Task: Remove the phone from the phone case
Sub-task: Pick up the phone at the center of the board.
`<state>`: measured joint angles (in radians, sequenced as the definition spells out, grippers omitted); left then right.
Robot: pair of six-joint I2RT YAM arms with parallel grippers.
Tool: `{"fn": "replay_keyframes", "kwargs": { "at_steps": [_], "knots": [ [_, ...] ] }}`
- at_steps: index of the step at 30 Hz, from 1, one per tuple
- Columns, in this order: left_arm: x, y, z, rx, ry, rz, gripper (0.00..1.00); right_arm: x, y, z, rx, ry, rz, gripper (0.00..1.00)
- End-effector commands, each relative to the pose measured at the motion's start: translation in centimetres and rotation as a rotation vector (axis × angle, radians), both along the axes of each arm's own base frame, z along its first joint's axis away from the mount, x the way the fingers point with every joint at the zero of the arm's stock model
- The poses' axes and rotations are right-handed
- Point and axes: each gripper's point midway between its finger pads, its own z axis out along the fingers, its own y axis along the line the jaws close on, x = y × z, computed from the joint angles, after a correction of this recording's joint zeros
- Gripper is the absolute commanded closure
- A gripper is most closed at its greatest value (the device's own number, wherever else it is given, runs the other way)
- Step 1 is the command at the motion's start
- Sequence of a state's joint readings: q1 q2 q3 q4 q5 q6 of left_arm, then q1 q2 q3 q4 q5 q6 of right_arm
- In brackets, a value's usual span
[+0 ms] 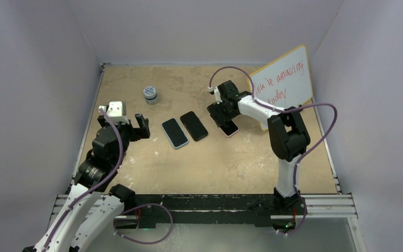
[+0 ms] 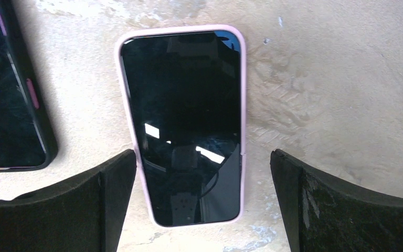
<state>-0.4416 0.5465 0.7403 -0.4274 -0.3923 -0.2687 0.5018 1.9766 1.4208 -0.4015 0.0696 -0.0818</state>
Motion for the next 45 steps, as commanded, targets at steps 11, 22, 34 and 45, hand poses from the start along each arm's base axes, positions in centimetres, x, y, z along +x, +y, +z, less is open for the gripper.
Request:
{"fn": "replay_keyframes", "kwargs": {
  "at_steps": [11,22,34,45],
  "knots": [
    [0.1,-1.5,1.7,-0.018,-0.051,-0.081,0.04,-1.9,0.7,-1.3,0.08,0.107,0.058,0.01],
    [-0.1,-3.5,1.9,-0.045,-0.059,-0.193,0.04,-2.6,-0.9,-3.6,0.015,0.115,0.017,0.02],
    [-1.2,-9.5,-0.6,-0.258,0.097,-0.433,0.06,-7.8,0.1,-2.4,0.17,0.149,-0.066,0.47],
    [-1.7,-14.8,-6.1,-0.524,0.284,-0.587,0.11,-12.6,3.3,-0.3,0.447,0.105,-0.117,0.93]
  ]
}}
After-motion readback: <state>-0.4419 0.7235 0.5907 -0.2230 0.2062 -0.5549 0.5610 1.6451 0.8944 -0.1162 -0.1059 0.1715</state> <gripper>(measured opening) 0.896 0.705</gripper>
